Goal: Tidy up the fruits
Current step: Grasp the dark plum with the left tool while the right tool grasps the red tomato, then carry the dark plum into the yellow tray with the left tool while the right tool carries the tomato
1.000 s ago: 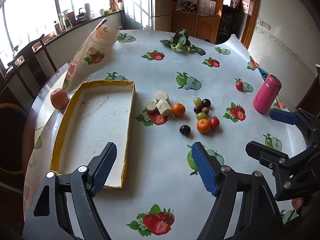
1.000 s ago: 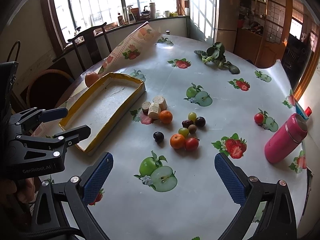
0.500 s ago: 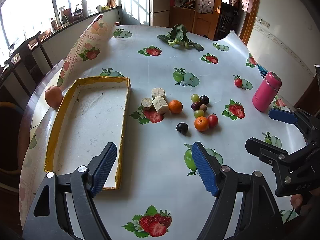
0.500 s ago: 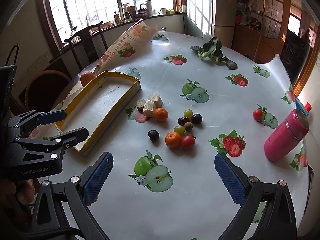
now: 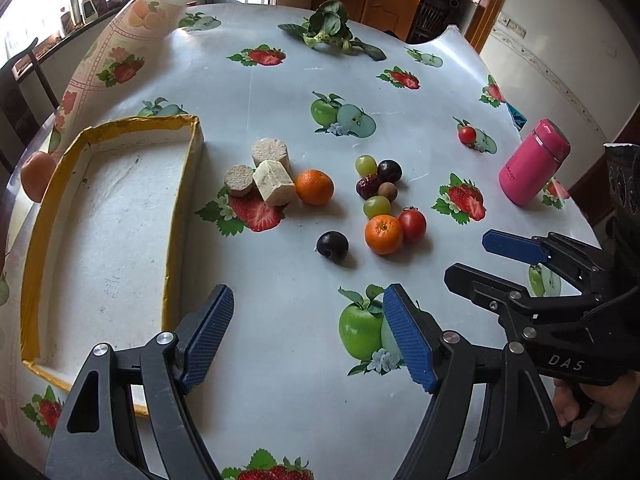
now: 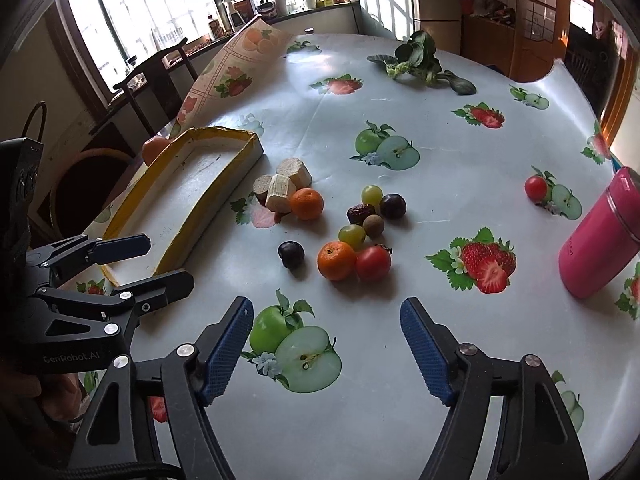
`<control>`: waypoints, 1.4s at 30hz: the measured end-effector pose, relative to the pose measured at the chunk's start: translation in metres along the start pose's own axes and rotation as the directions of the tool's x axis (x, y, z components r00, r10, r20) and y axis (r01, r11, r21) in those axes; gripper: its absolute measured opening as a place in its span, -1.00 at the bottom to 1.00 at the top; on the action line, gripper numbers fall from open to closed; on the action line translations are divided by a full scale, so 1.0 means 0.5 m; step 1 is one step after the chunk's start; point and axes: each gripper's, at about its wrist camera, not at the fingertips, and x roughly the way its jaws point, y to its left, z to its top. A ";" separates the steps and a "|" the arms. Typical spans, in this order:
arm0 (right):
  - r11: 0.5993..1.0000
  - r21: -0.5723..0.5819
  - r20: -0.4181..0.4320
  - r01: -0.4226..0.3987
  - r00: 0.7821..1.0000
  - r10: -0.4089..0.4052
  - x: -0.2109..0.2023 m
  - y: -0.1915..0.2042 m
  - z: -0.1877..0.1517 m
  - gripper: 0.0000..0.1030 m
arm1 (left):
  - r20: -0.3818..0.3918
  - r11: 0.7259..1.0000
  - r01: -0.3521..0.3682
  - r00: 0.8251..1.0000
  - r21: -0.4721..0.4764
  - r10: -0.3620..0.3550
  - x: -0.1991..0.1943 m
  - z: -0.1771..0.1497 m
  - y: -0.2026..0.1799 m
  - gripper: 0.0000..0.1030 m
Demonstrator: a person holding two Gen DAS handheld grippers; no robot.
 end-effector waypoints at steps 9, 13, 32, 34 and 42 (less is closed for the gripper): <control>0.997 0.081 -0.034 -0.019 0.999 0.022 0.105 -0.066 0.037 -0.07 | -0.058 0.999 0.002 0.998 0.039 0.000 0.111 0.043 -0.009 0.35; 0.996 0.089 -0.057 -0.024 0.998 0.030 0.139 -0.075 0.049 -0.17 | -0.090 0.999 0.016 0.996 0.040 -0.013 0.150 0.049 0.002 0.16; 0.956 0.252 -0.024 -0.151 0.986 0.163 0.164 -0.125 0.047 -0.39 | -0.111 0.984 0.178 0.978 0.022 -0.175 0.176 0.054 -0.011 -0.61; 0.966 0.224 -0.021 -0.130 0.990 0.138 0.152 -0.117 0.043 -0.39 | -0.100 0.985 0.173 0.980 0.016 -0.171 0.164 0.053 -0.004 -0.61; 0.985 0.132 0.006 -0.110 0.994 0.110 0.094 -0.063 0.042 -0.39 | -0.056 0.989 0.147 0.987 -0.004 -0.147 0.104 0.049 0.024 -0.61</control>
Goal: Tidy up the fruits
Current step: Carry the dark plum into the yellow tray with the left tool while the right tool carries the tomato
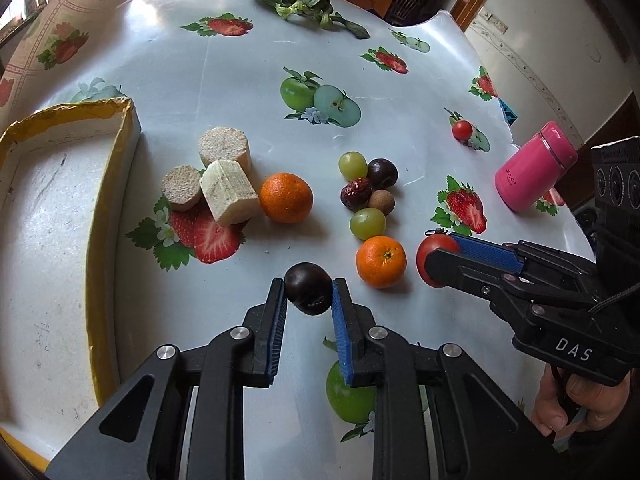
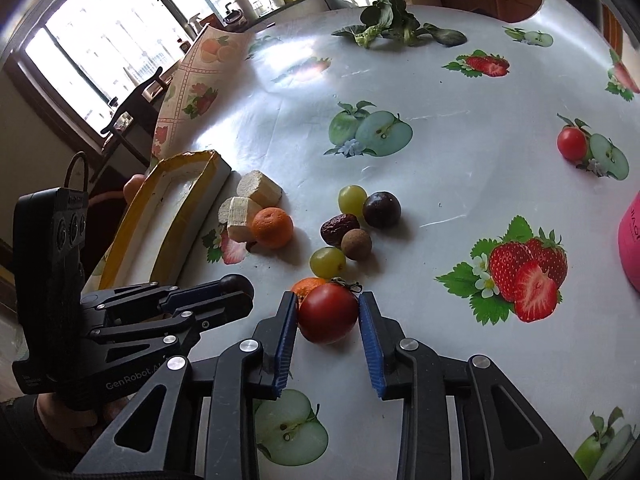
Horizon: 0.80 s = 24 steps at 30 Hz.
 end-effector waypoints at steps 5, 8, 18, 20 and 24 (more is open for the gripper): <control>0.999 -0.038 0.007 -0.005 1.000 0.005 -0.017 0.040 -0.005 -0.39 | 0.040 1.000 -0.020 0.999 -0.006 0.020 -0.053 -0.012 0.017 -0.61; 0.998 -0.060 0.014 0.000 1.000 0.001 -0.028 0.064 -0.011 -0.39 | 0.056 0.999 -0.038 0.998 -0.018 0.039 -0.080 -0.022 0.032 -0.61; 0.986 -0.166 0.020 0.012 1.000 -0.008 -0.044 0.192 -0.037 -0.39 | 0.094 0.994 -0.087 0.991 -0.073 0.093 -0.161 -0.072 0.099 -0.61; 0.982 -0.189 0.016 0.005 1.000 -0.002 -0.041 0.219 -0.039 -0.39 | 0.100 0.992 -0.096 0.990 -0.086 0.104 -0.174 -0.080 0.114 -0.61; 0.972 -0.234 0.016 0.002 1.000 0.002 -0.038 0.266 -0.044 -0.39 | 0.113 0.987 -0.116 0.985 -0.110 0.128 -0.202 -0.098 0.144 -0.61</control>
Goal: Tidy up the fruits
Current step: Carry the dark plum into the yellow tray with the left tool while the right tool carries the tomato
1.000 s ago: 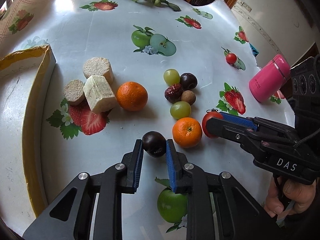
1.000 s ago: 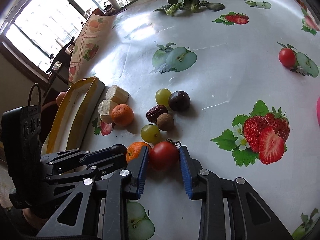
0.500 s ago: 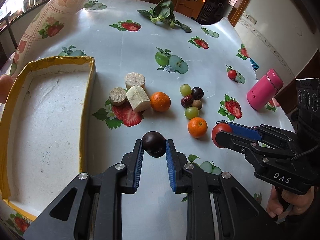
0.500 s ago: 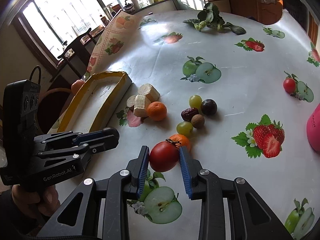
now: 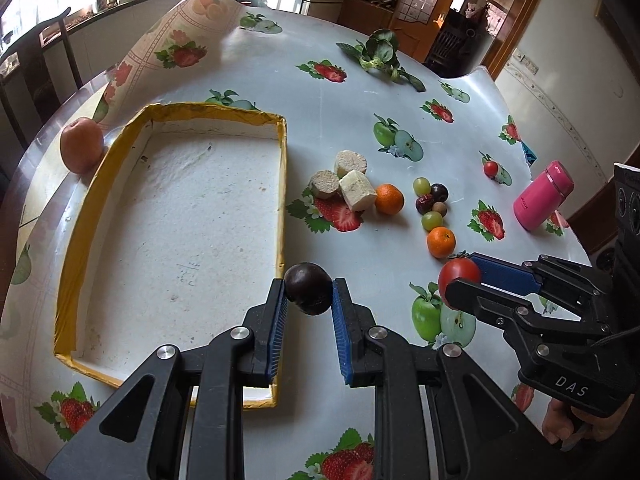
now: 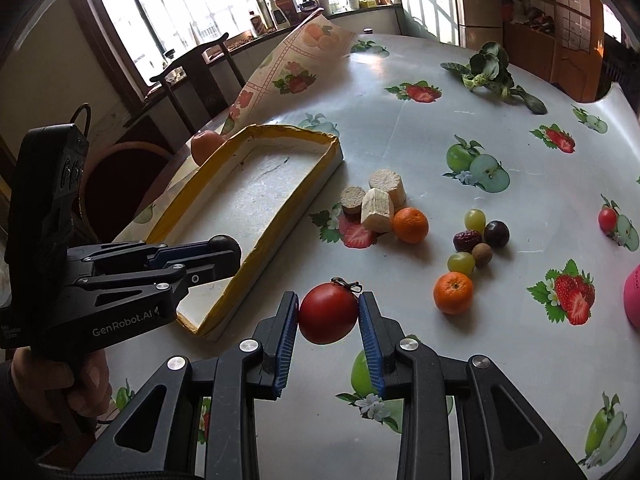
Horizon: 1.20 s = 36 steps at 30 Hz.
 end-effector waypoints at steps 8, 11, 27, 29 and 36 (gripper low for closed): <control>0.998 -0.049 0.006 -0.035 0.999 0.035 0.008 0.075 0.021 -0.39 | 0.019 0.997 -0.043 0.999 -0.057 0.044 -0.033 -0.013 0.076 -0.61; 0.997 -0.064 0.004 -0.052 0.999 0.052 0.018 0.098 0.031 -0.39 | 0.025 0.995 -0.057 0.998 -0.078 0.060 -0.041 -0.015 0.103 -0.61; 0.979 -0.125 -0.061 -0.160 0.986 0.153 0.116 0.224 0.066 -0.39 | -0.010 0.981 -0.130 0.991 -0.144 0.130 -0.017 -0.012 0.209 -0.61; 0.977 -0.130 -0.080 -0.168 0.984 0.158 0.136 0.234 0.066 -0.39 | -0.025 0.980 -0.134 0.991 -0.150 0.132 -0.007 -0.012 0.219 -0.61; 0.975 -0.140 -0.144 -0.176 0.977 0.155 0.202 0.258 0.061 -0.39 | -0.067 0.976 -0.149 0.988 -0.158 0.141 0.028 -0.017 0.242 -0.61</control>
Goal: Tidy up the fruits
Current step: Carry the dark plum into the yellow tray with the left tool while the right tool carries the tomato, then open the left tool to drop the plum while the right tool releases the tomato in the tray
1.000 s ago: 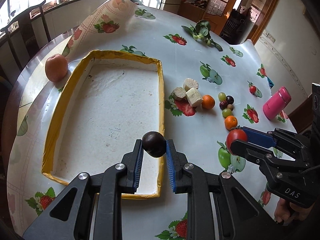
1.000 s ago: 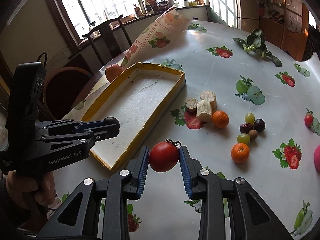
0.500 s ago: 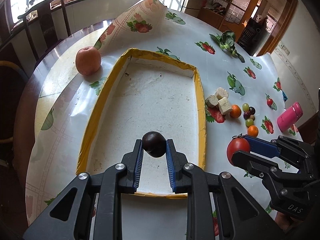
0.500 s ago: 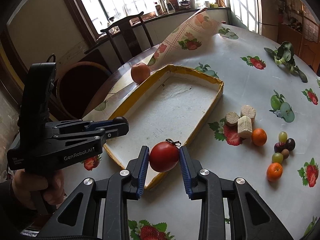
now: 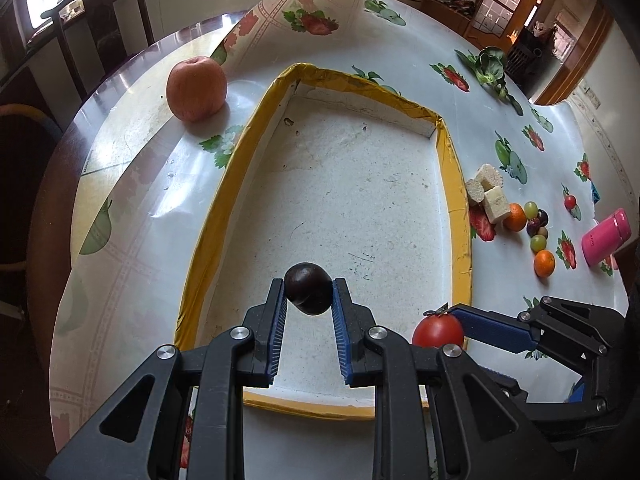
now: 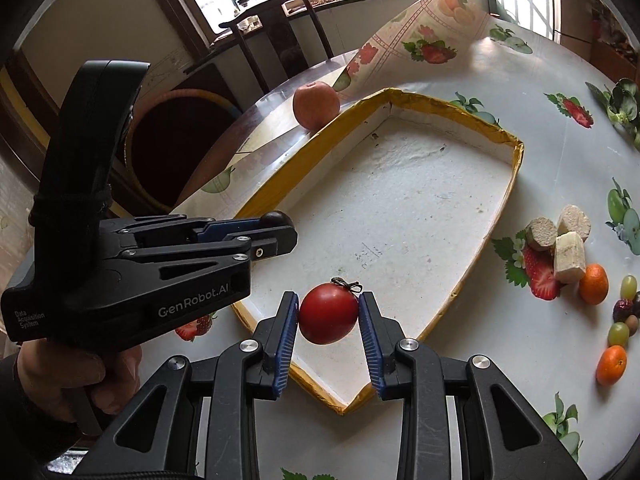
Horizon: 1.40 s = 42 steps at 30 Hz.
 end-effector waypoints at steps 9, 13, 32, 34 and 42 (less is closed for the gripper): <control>1.000 -0.011 -0.063 0.015 0.998 -0.015 0.057 0.001 -0.001 -0.39 | -0.055 1.000 -0.011 0.998 -0.004 0.011 0.052 -0.009 0.006 -0.61; 1.000 -0.011 -0.090 0.015 0.996 -0.016 0.075 -0.002 -0.003 -0.39 | -0.082 1.000 -0.014 0.997 -0.011 0.013 0.070 -0.020 0.012 -0.61; 0.997 -0.070 -0.091 0.032 0.995 -0.039 0.044 0.020 -0.026 -0.16 | -0.054 0.997 -0.070 0.996 -0.011 0.070 0.018 -0.031 0.000 -0.13; 0.998 -0.060 -0.070 0.033 0.997 -0.038 0.019 0.017 -0.031 -0.15 | -0.035 0.996 -0.087 0.996 -0.011 0.086 0.001 -0.028 -0.005 -0.13; 0.993 0.010 0.021 0.117 0.993 -0.117 -0.090 -0.038 -0.056 -0.01 | 0.038 0.990 -0.143 0.989 0.022 0.142 -0.056 -0.022 -0.045 0.09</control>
